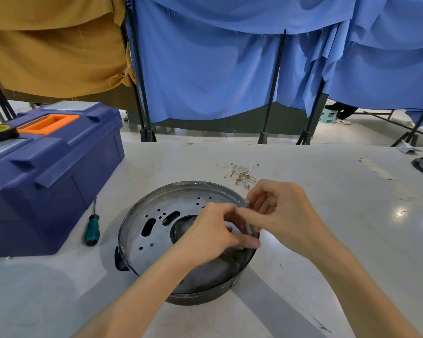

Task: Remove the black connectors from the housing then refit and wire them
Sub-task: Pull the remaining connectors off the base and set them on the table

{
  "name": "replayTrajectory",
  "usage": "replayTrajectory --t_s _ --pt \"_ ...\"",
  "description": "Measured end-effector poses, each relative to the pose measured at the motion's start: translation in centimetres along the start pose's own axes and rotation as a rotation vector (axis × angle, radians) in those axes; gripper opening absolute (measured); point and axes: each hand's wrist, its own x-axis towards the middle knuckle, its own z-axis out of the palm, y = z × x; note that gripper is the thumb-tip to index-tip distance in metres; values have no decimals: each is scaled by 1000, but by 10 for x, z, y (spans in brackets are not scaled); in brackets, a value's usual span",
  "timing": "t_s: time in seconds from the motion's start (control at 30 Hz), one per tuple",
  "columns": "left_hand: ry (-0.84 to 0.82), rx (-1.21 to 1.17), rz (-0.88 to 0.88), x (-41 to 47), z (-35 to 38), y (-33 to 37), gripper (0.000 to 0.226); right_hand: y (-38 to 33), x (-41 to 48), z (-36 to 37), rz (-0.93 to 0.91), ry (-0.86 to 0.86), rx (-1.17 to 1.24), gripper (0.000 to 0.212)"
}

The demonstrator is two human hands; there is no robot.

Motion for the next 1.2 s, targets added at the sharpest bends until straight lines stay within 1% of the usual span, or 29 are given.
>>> replayTrajectory --t_s 0.03,0.1,0.13,0.2,0.23,0.27,0.3,0.37,0.47,0.53,0.6,0.7,0.77,0.8,0.87,0.93,1.03,1.13,1.17,1.2 --pt "14 0 -6 1 1 -1 19 1 0 1 8 0 -10 19" --pt "13 15 -16 2 1 -3 9 1 -1 1 15 -11 -58 18" --pt "2 33 -17 2 1 -3 9 1 -2 0 11 -24 -66 16" --pt "-21 42 -15 1 -1 -4 13 1 -4 -2 8 -61 8 9" --pt "-27 27 -14 1 -1 -4 11 1 -4 -3 17 -70 60 8" --pt "-31 10 -9 0 -2 -3 7 2 -3 -3 26 -69 94 10" --pt "-23 3 -5 0 -1 -2 9 2 -2 -2 29 -61 104 14" --pt "6 11 -8 0 0 -1 16 3 -1 0 31 -37 63 18" --pt "1 38 -40 3 1 -3 9 4 -2 1 4 -27 -41 18" --pt "-15 72 -44 2 0 -4 11 3 -2 -2 -23 -52 -11 12" --pt "-24 43 -28 1 -1 -3 9 4 -2 -2 -38 -69 46 13" --pt "-1 5 1 0 1 0 19 4 -1 1 -17 -51 38 14" --pt "11 9 -13 1 1 -2 12 5 -1 2 3 -37 25 18" --pt "1 16 -16 2 1 -3 12 5 -1 2 8 -45 16 18" --pt "-17 19 -27 2 0 -4 17 5 -2 -1 13 -87 52 12" --pt "-27 -1 -36 1 0 -3 8 5 -2 -2 14 -98 85 10" --pt "-4 0 -19 1 1 -1 19 6 -1 0 25 -50 68 15" --pt "10 23 -57 3 1 -2 7 6 -1 -1 38 -58 7 16" --pt "-1 31 -60 3 1 -3 6 6 -2 -3 32 -79 8 13" --pt "-13 28 -54 2 1 -2 9 6 -2 -3 20 -96 25 13"
